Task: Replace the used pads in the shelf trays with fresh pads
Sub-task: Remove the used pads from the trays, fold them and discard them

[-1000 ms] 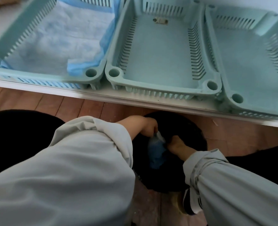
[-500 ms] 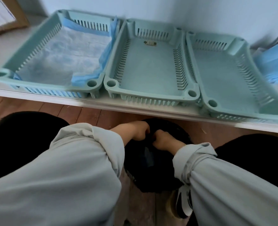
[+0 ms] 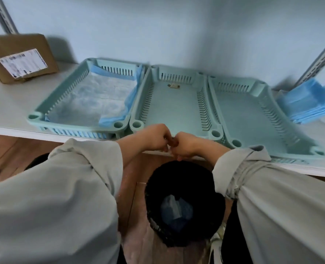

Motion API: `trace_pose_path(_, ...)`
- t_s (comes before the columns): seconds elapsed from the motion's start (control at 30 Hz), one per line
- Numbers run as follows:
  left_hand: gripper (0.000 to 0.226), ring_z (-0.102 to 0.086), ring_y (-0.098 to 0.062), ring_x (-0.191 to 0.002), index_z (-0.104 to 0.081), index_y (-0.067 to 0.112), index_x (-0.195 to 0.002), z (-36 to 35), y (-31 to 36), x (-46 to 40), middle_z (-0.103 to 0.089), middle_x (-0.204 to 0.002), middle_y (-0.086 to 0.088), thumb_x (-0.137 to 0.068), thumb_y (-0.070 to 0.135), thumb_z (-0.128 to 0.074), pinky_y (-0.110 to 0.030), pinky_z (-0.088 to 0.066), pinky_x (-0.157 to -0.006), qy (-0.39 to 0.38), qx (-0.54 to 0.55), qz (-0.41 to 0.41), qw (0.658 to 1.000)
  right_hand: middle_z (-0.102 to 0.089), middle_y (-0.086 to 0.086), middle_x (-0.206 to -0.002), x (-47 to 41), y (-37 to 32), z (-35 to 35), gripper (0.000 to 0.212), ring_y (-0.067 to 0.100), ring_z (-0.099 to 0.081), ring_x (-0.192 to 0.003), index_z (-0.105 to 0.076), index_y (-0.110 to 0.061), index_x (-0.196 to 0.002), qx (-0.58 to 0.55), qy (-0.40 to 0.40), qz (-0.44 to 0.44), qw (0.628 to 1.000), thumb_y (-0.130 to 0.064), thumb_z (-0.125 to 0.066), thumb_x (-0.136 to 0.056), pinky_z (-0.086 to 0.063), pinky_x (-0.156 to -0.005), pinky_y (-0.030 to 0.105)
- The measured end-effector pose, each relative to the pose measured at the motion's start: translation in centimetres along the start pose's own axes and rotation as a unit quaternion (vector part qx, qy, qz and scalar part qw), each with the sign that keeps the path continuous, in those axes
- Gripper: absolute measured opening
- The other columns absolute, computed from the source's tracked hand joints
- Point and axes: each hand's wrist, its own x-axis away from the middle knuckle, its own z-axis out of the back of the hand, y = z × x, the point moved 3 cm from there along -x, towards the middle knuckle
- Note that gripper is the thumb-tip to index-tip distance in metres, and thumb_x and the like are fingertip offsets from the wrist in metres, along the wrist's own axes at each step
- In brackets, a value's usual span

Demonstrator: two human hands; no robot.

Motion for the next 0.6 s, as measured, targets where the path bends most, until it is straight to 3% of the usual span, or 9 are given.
trace_pose_path(0.1, 0.027, -0.071, -0.009, -0.072, -0.074, 0.018, -0.092, 2.4, -0.7, 0.2, -0.075, -0.078, 0.002, -0.083, 0.008, -0.051, -0.032, -0.057, -0.083, 0.027, 0.001, -0.004, 1.0, -0.067, 0.002, -0.073, 0.0, -2.3, 1.9, 0.022, 0.015, -0.064, -0.063, -0.058, -0.016, -0.071, -0.026, -0.01, 0.019, 0.999, -0.013, -0.051, -0.091, -0.045, -0.058, 0.023)
trace_pose_path(0.2, 0.022, -0.071, -0.012, -0.075, -0.073, 0.015, -0.091, 5.3, -2.1, 0.1, -0.073, -0.075, 0.002, -0.083, 0.007, -0.054, -0.029, -0.058, -0.074, 0.117, 0.086, 0.017, 0.989, -0.068, 0.005, -0.073, -0.7, -4.1, 3.9, 0.017, 0.015, -0.065, -0.06, -0.064, -0.01, -0.087, -0.08, 0.017, 0.036, 0.996, -0.016, -0.05, -0.094, -0.047, -0.057, 0.022)
trace_pose_path(0.3, 0.016, -0.07, -0.015, -0.082, -0.068, 0.02, -0.084, 8.0, -4.6, -0.2, -0.073, -0.083, -0.002, -0.083, 0.007, -0.059, -0.034, -0.057, -0.08, 0.206, 0.168, 0.065, 0.962, -0.071, 0.006, -0.076, -2.2, -5.5, 5.8, 0.019, 0.017, -0.068, -0.063, -0.067, -0.006, -0.094, -0.111, 0.083, 0.057, 0.989, -0.017, -0.05, -0.095, -0.053, -0.063, 0.025)
trace_pose_path(0.4, 0.023, -0.067, -0.019, -0.091, -0.066, 0.024, -0.088, 8.5, -8.0, -0.4, -0.071, -0.1, -0.006, -0.085, 0.005, -0.053, -0.035, -0.054, -0.084, 0.246, 0.163, 0.136, 0.946, -0.073, 0.005, -0.08, -4.1, -6.3, 6.0, 0.021, 0.015, -0.072, -0.067, -0.07, -0.008, -0.092, -0.102, 0.138, 0.076, 0.982, -0.018, -0.051, -0.093, -0.058, -0.07, 0.031)
trace_pose_path(0.47, 0.027, -0.063, -0.021, -0.099, -0.065, 0.024, -0.104, 8.5, -10.1, -0.6, -0.067, -0.113, -0.005, -0.087, 0.009, -0.051, -0.034, -0.052, -0.086, 0.233, 0.125, 0.179, 0.948, -0.073, 0.004, -0.084, -5.7, -6.7, 5.1, 0.02, 0.013, -0.072, -0.068, -0.071, -0.011, -0.09, -0.083, 0.16, 0.087, 0.98, -0.02, -0.052, -0.093, -0.059, -0.076, 0.038)
trace_pose_path(0.6, 0.052, -0.051, -0.025, -0.122, -0.049, 0.015, -0.134, 8.2, -12.0, -1.2, -0.052, -0.137, -0.008, -0.089, 0.039, -0.06, -0.038, -0.041, -0.105, 0.076, 0.022, 0.206, 0.975, -0.073, 0.0, -0.084, -7.6, -7.4, 3.9, 0.02, 0.012, -0.071, -0.068, -0.072, -0.018, -0.091, -0.074, 0.185, 0.101, 0.975, -0.022, -0.052, -0.092, -0.058, -0.079, 0.042)
